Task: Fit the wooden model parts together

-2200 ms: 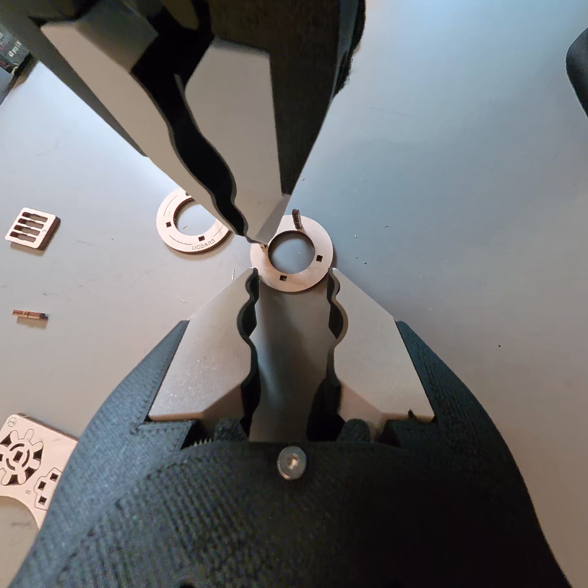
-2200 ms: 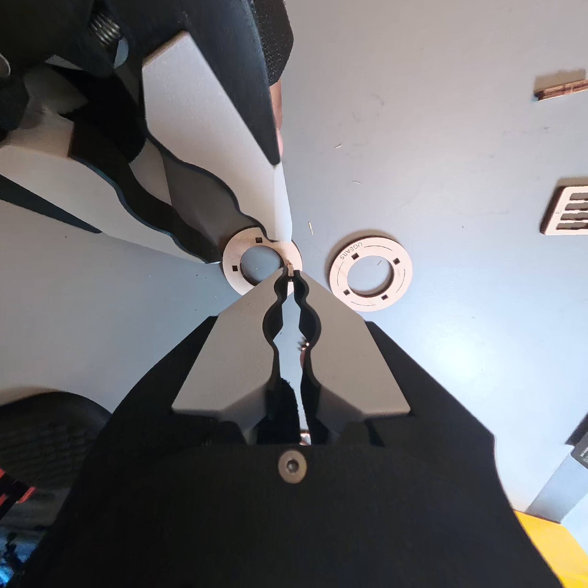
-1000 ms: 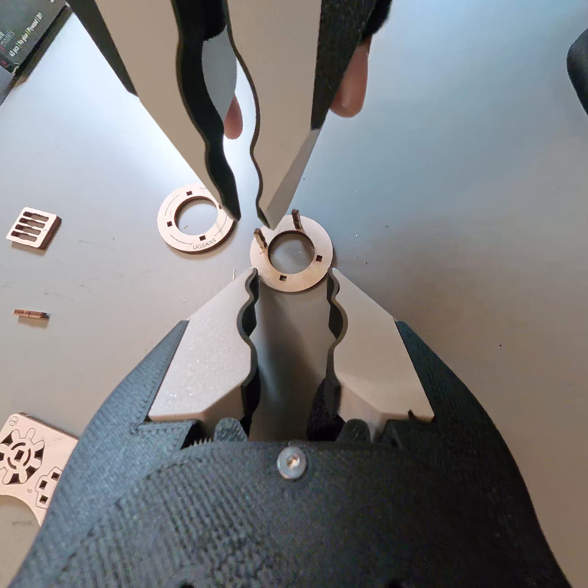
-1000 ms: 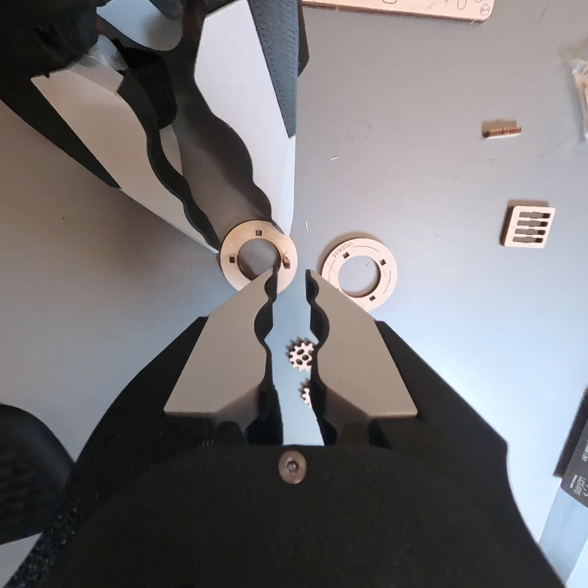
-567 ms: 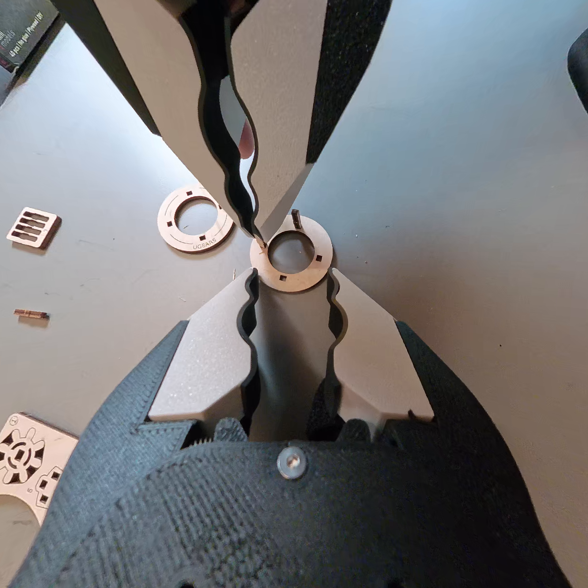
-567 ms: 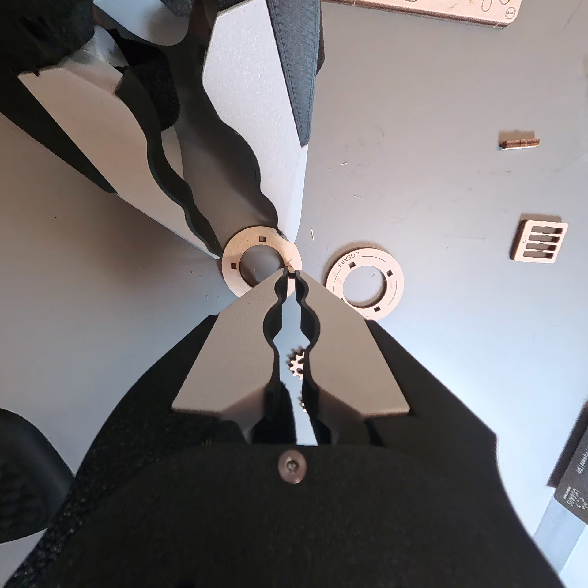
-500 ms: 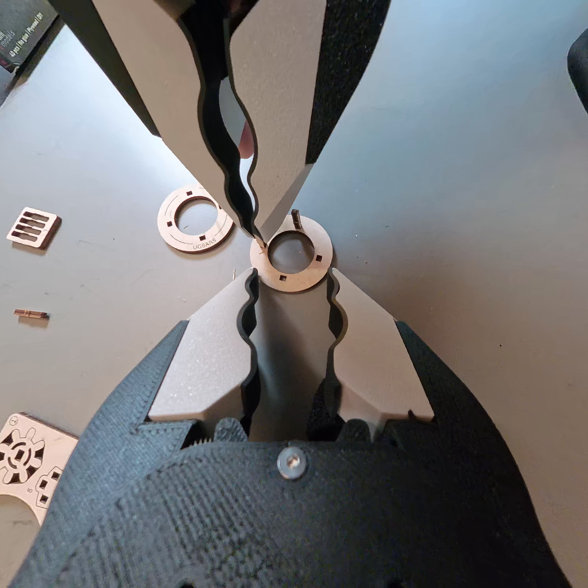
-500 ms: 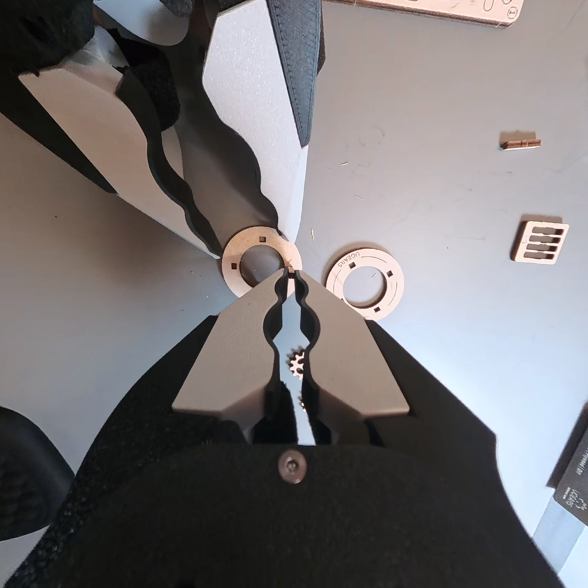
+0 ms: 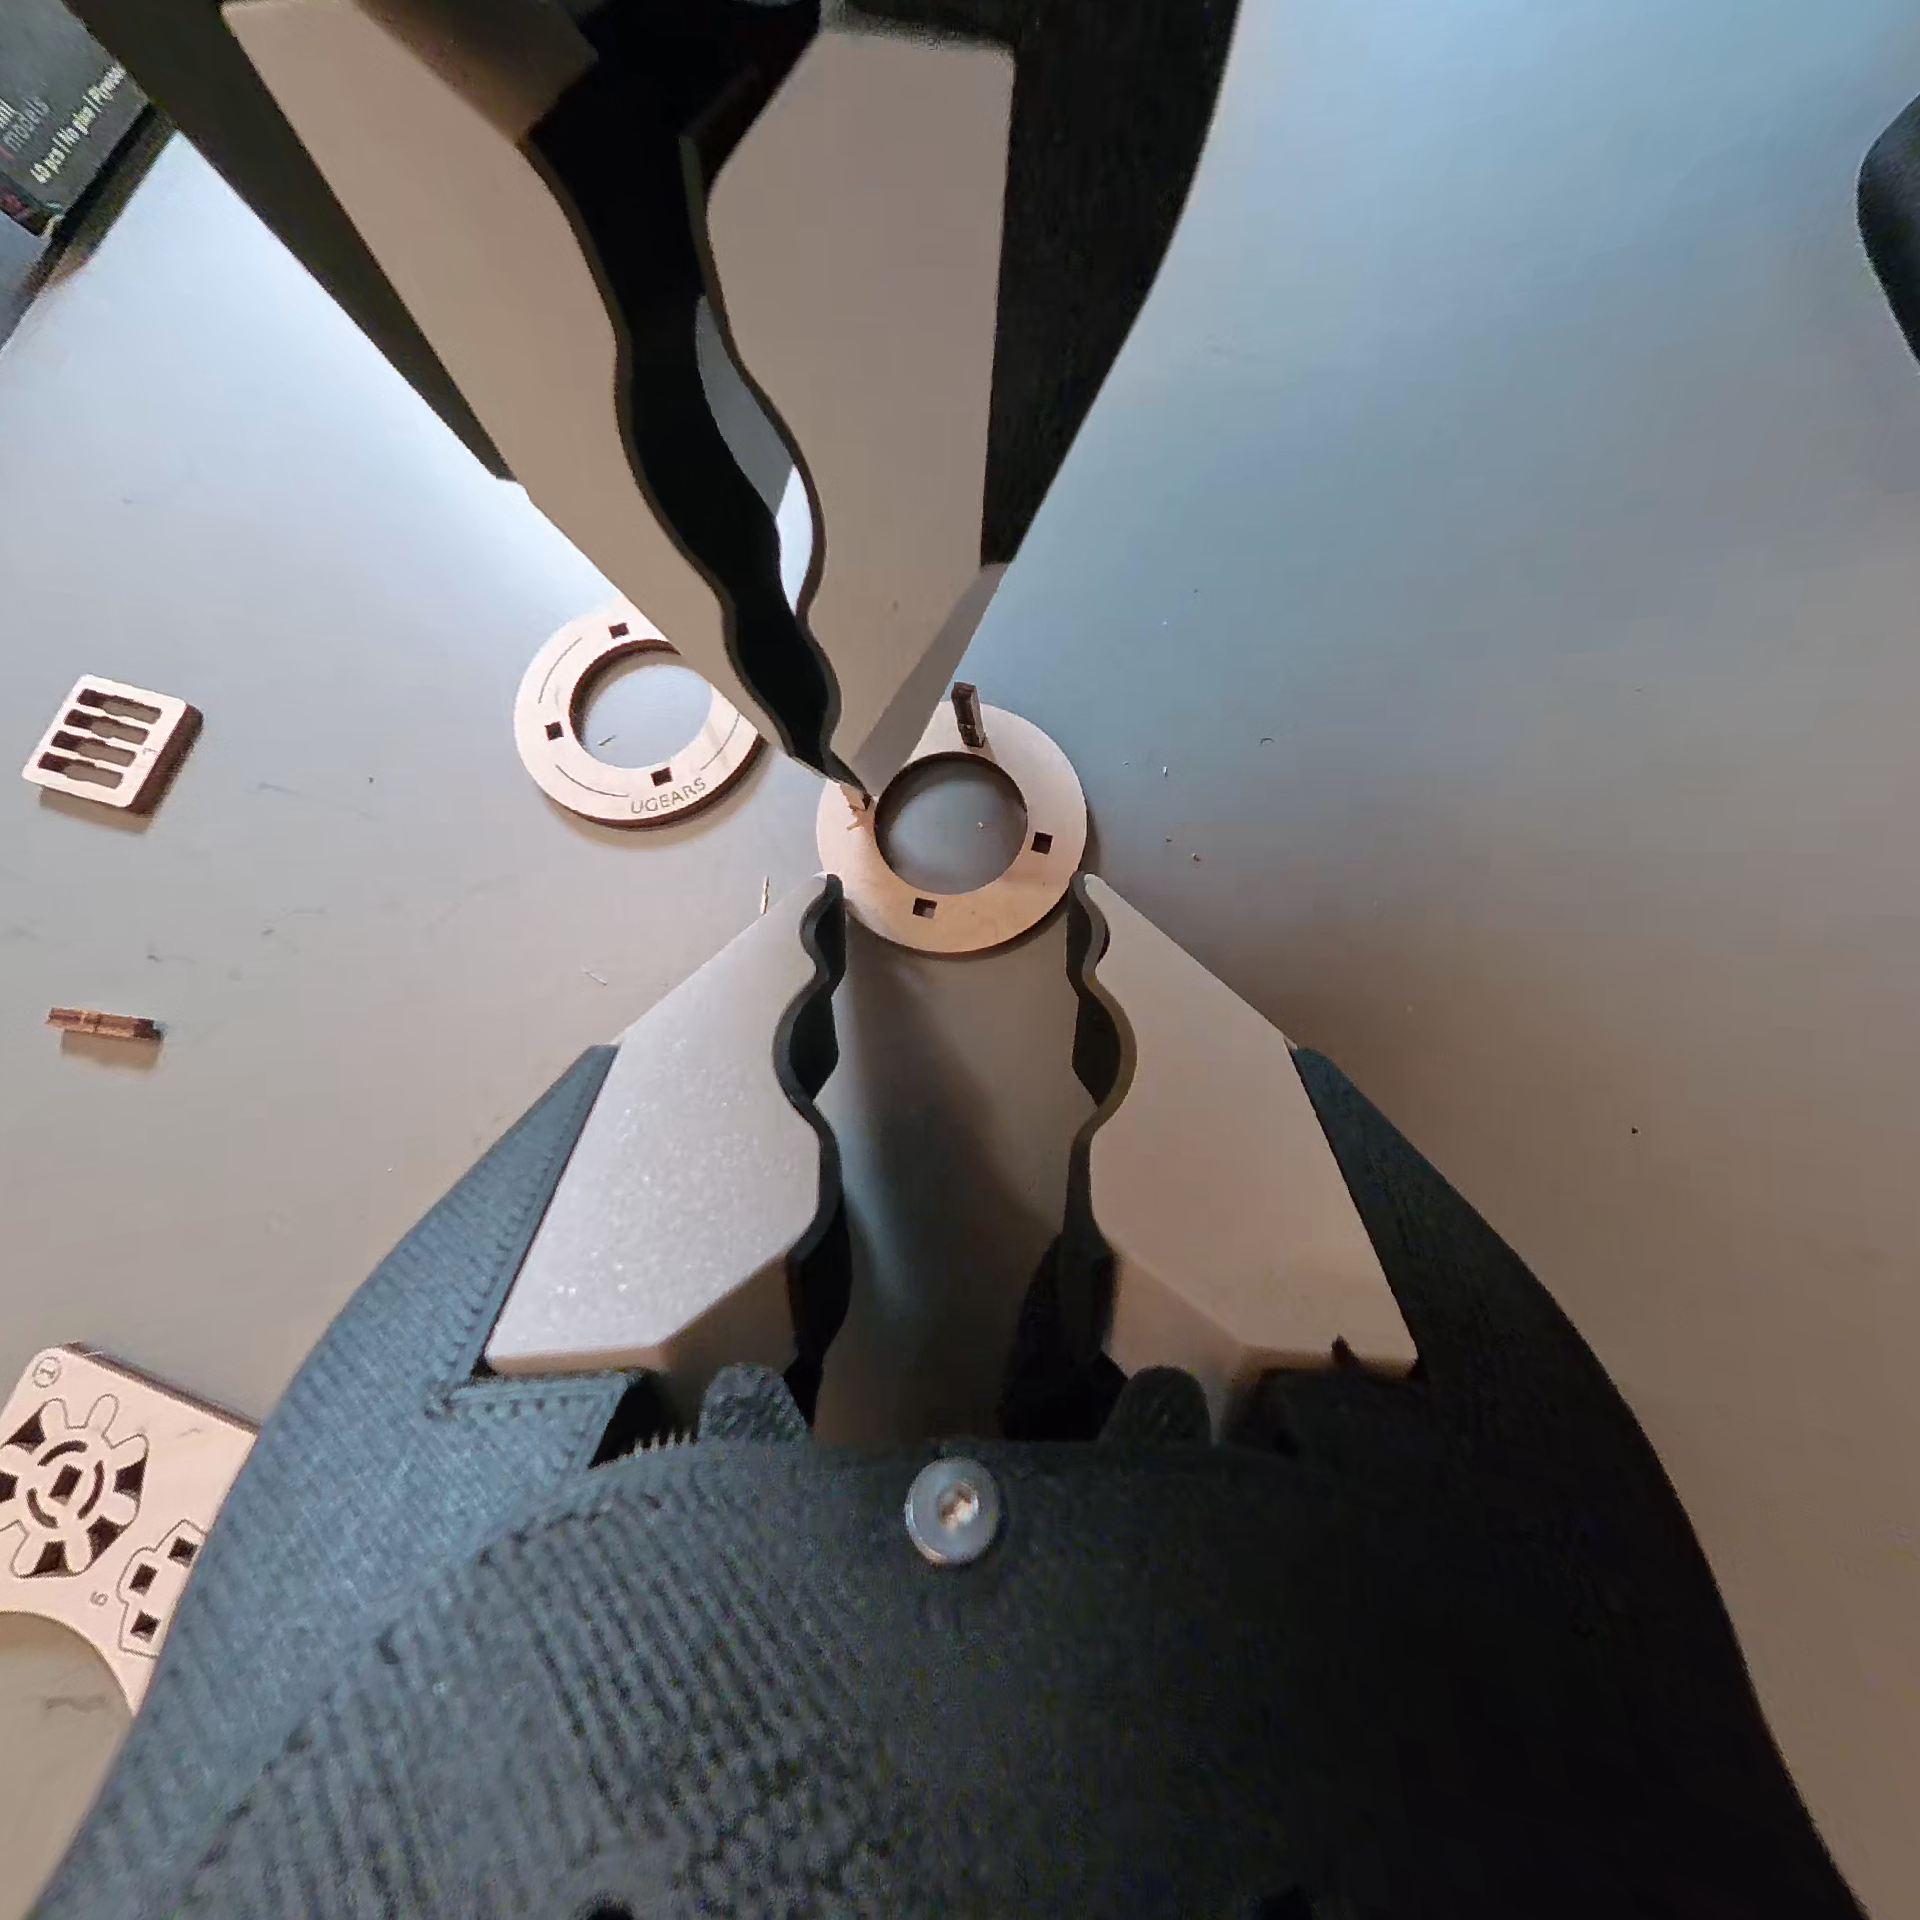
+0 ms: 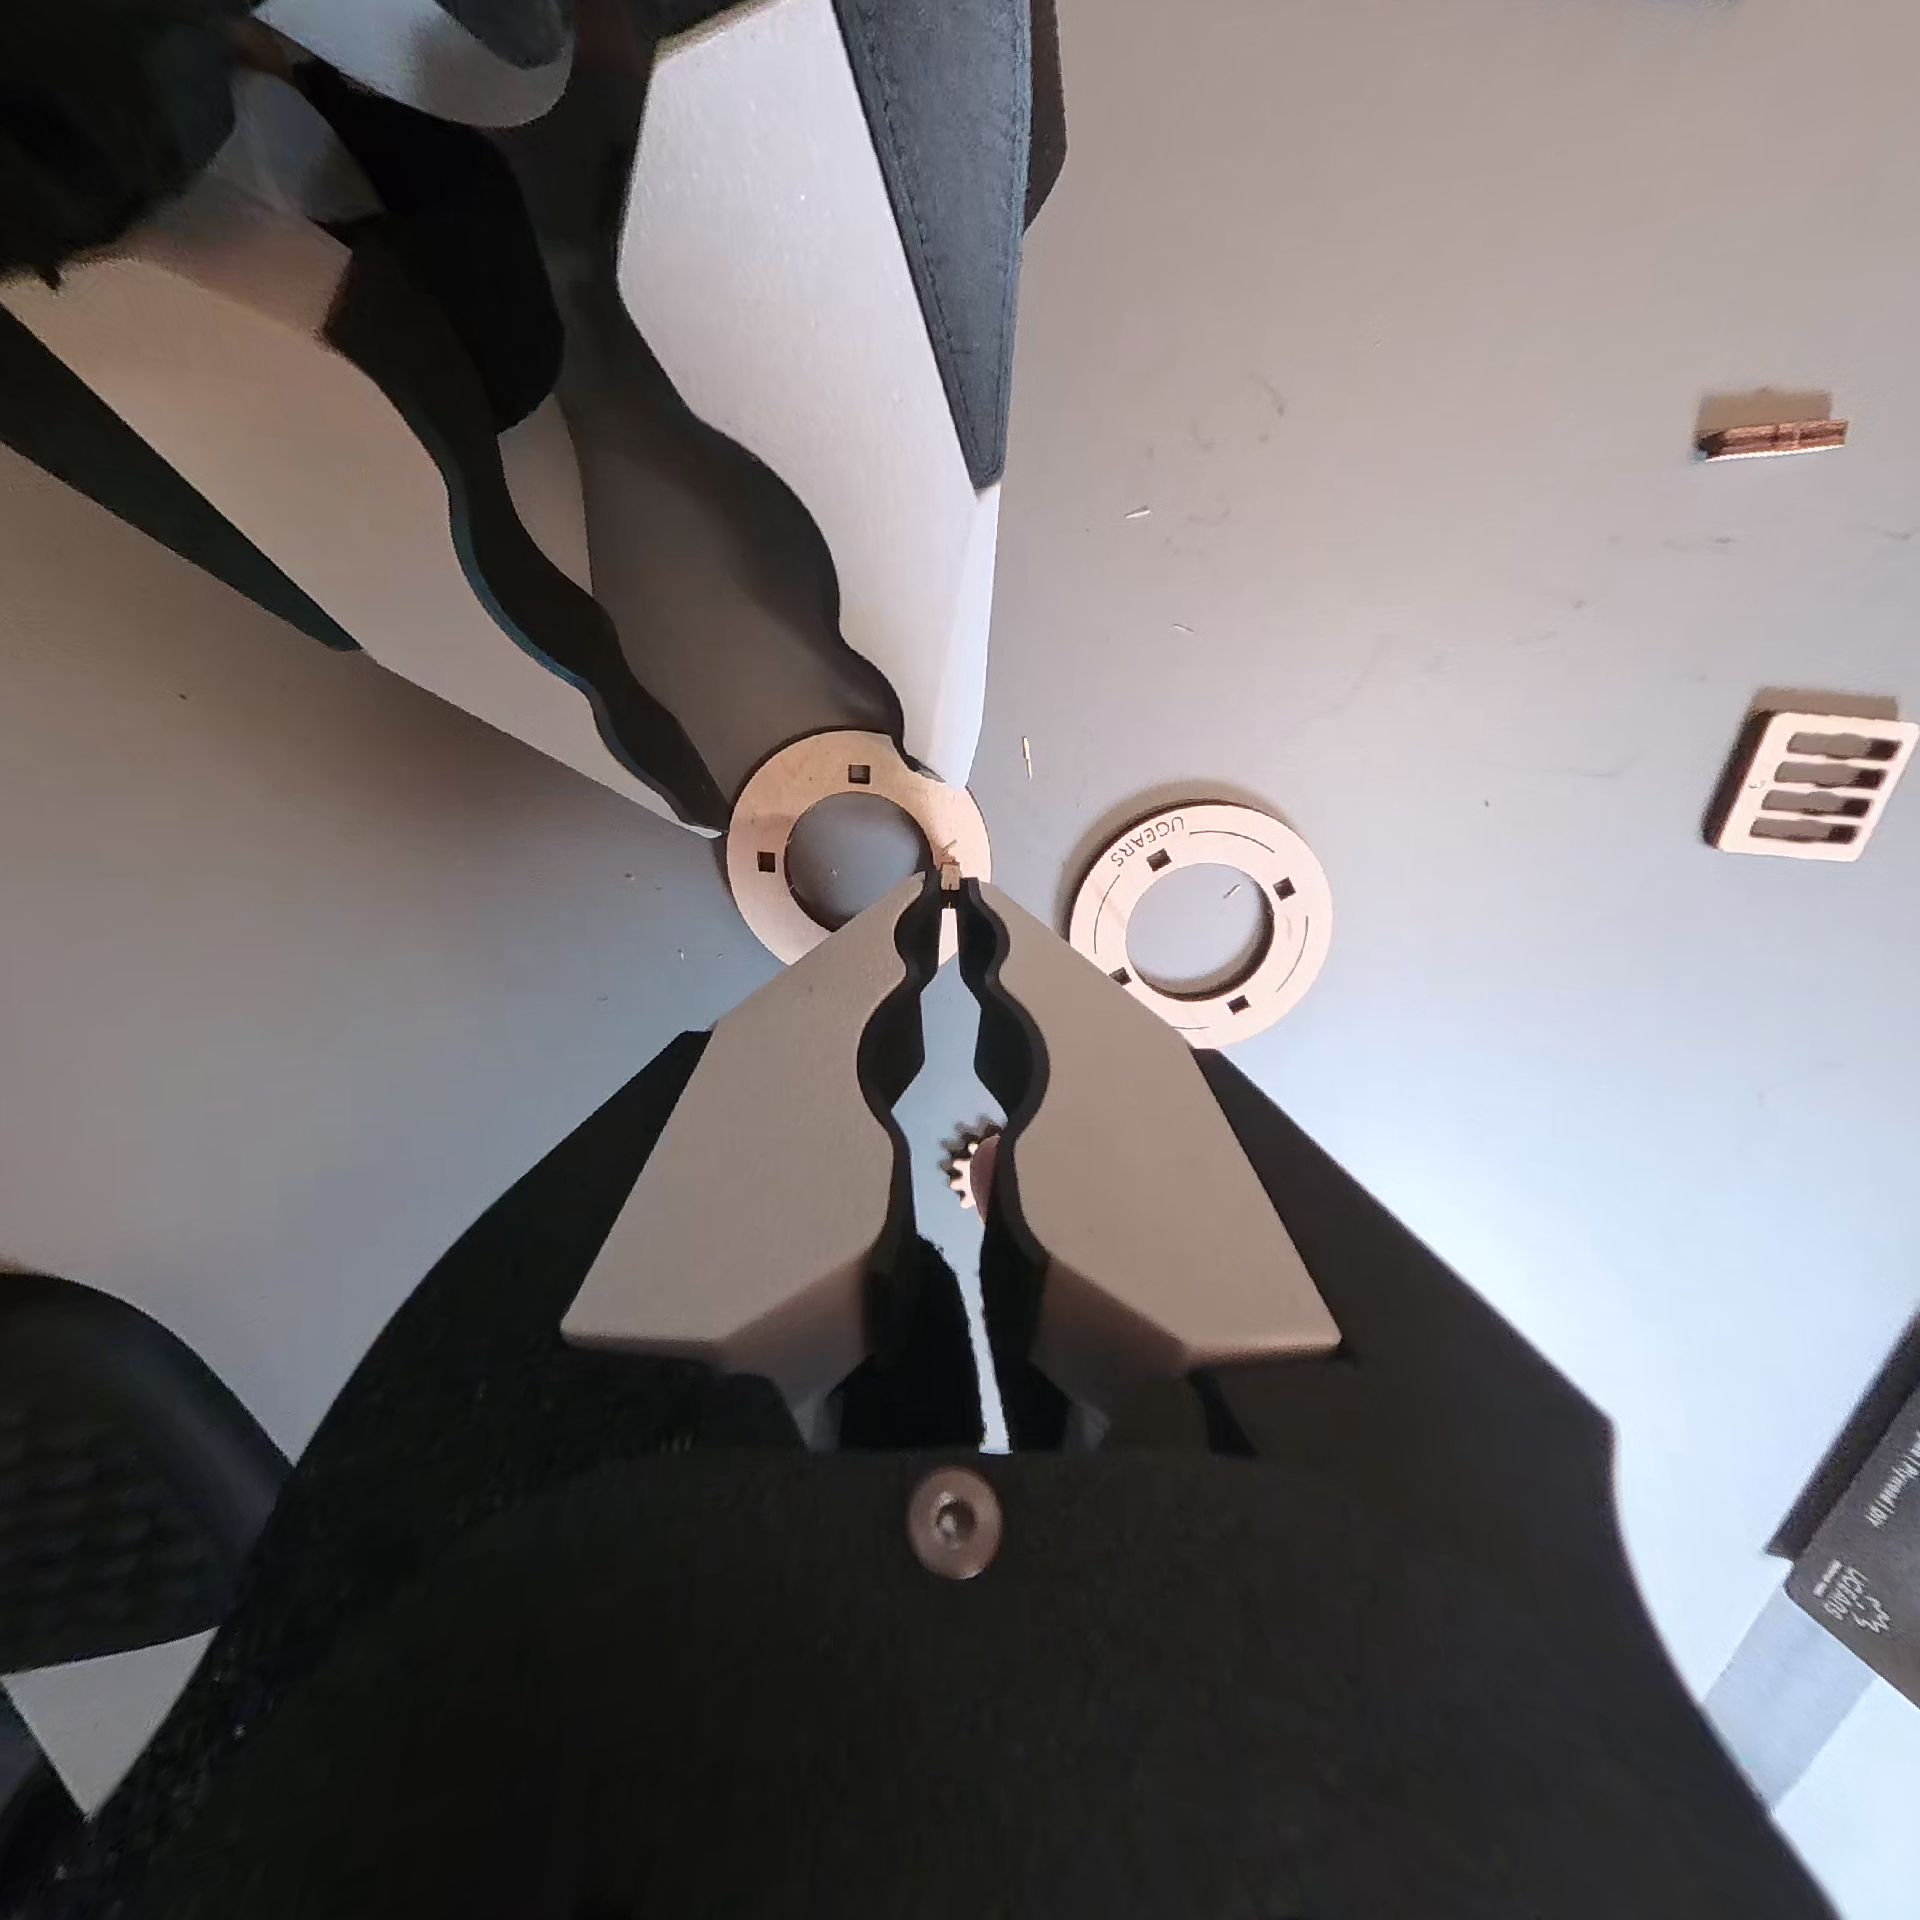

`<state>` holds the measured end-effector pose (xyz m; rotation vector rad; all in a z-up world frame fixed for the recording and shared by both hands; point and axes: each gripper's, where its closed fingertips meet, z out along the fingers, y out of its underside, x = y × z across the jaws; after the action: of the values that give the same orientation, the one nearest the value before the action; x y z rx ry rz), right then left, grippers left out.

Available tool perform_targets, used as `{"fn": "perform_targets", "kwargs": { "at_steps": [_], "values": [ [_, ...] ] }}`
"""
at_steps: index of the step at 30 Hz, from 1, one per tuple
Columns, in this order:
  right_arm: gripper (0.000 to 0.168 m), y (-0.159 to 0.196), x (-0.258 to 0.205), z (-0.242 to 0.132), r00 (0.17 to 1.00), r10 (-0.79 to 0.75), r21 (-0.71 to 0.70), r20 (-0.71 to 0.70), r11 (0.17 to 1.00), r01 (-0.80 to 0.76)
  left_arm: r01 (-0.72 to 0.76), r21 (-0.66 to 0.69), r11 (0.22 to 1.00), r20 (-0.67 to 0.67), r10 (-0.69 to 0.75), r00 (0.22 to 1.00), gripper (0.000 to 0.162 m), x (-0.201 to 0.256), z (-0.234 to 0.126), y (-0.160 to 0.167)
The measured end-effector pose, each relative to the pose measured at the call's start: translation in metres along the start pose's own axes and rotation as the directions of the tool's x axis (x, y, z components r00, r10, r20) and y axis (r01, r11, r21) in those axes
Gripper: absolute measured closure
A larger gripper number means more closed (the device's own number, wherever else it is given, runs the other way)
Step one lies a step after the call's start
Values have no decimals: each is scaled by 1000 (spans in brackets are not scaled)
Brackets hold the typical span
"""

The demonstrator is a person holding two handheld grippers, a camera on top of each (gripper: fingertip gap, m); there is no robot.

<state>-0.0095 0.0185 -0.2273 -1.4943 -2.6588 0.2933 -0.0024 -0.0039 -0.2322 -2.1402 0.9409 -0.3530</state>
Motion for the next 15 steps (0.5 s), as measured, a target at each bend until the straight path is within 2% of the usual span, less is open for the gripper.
{"fn": "perform_targets", "kwargs": {
  "at_steps": [15],
  "values": [
    [168, 0, 1, 2, 1000, 6, -25, 2, 1000, -6, 0, -1, 1000, 1, 0, 1000, 120, 0, 0, 0]
  ]
}}
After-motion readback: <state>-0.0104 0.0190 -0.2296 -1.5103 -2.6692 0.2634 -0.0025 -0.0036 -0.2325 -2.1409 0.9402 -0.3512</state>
